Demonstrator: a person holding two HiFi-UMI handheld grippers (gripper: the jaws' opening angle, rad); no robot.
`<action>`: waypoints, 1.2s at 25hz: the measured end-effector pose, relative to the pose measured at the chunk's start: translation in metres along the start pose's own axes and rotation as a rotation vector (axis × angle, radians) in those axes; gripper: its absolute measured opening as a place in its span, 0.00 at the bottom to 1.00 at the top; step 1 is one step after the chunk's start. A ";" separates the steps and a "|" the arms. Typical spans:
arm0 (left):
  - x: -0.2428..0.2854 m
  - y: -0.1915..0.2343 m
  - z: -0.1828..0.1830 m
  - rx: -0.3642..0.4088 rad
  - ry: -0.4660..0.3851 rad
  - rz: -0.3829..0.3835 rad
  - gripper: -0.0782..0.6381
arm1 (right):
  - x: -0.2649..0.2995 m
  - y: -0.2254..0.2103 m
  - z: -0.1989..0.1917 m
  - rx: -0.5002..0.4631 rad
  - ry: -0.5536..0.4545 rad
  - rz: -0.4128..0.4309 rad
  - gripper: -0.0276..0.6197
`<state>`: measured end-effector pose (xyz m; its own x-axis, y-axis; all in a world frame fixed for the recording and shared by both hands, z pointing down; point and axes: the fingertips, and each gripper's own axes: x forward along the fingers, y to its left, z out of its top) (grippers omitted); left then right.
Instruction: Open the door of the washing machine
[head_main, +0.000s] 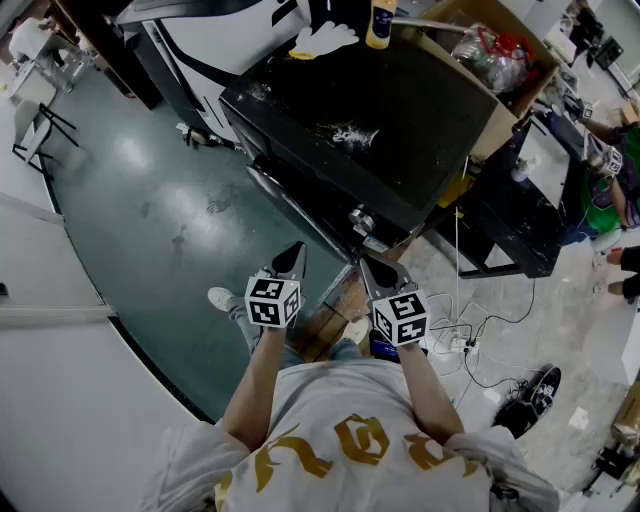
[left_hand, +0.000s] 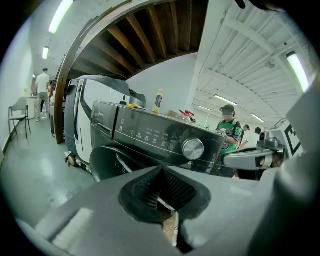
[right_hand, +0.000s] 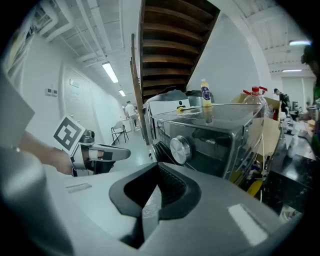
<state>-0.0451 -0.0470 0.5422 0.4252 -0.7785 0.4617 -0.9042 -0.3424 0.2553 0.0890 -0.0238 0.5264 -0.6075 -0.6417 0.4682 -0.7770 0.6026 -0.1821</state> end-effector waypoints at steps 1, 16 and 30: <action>0.000 0.000 0.000 0.001 0.001 0.000 0.11 | 0.000 0.000 0.000 0.001 0.001 0.000 0.08; 0.006 0.004 -0.002 -0.008 0.013 0.015 0.11 | 0.006 -0.003 0.002 0.001 0.002 0.012 0.08; 0.038 0.011 -0.019 -0.055 0.105 0.036 0.18 | 0.015 -0.015 -0.009 0.043 0.036 0.007 0.16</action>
<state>-0.0380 -0.0706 0.5792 0.3970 -0.7295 0.5570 -0.9166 -0.2833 0.2821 0.0926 -0.0385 0.5438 -0.6075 -0.6195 0.4972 -0.7794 0.5856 -0.2227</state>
